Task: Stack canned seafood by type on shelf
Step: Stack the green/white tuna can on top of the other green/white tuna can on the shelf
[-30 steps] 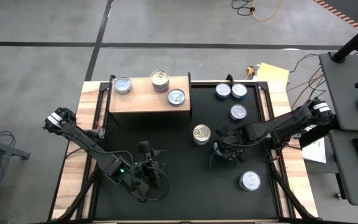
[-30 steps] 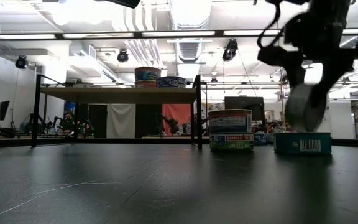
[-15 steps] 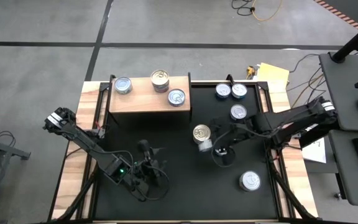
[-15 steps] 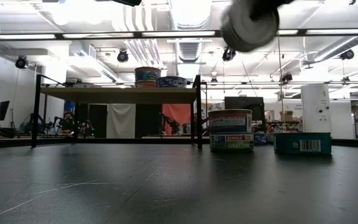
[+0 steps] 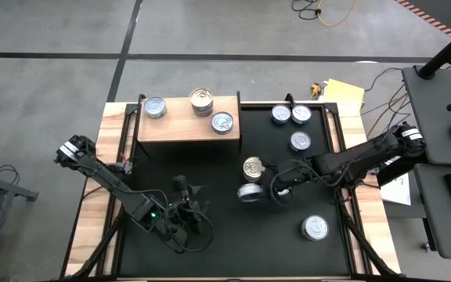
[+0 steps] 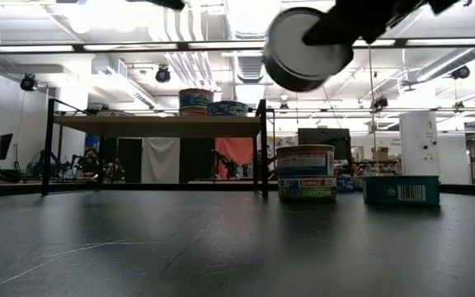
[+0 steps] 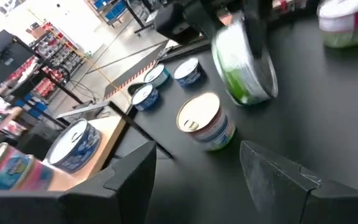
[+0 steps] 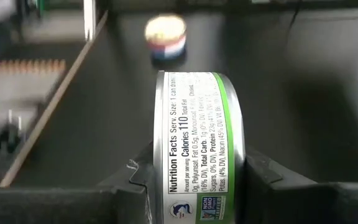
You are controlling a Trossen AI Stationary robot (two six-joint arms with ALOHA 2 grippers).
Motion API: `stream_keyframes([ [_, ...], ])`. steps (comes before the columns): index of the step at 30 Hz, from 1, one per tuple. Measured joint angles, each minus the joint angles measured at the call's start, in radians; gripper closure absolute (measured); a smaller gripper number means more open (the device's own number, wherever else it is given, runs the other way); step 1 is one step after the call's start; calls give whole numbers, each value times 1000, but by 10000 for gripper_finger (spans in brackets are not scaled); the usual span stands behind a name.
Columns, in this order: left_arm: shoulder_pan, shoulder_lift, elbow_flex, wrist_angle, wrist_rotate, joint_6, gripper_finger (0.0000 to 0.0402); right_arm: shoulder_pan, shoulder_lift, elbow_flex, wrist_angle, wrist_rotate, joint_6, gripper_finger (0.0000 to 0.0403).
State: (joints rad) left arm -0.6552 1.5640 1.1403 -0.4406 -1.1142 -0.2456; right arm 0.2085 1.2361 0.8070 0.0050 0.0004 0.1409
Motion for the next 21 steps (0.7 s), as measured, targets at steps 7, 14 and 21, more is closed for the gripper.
stream_keyframes([
  [7,-56,-38,70,-523,16,-219,184,1,-1,-204,501,-3,272,278],
  [14,-111,-109,69,-621,-2,-248,184,1,54,-286,910,11,327,278],
  [21,-135,-128,62,-383,-10,-315,184,14,185,-257,1081,32,74,278],
])
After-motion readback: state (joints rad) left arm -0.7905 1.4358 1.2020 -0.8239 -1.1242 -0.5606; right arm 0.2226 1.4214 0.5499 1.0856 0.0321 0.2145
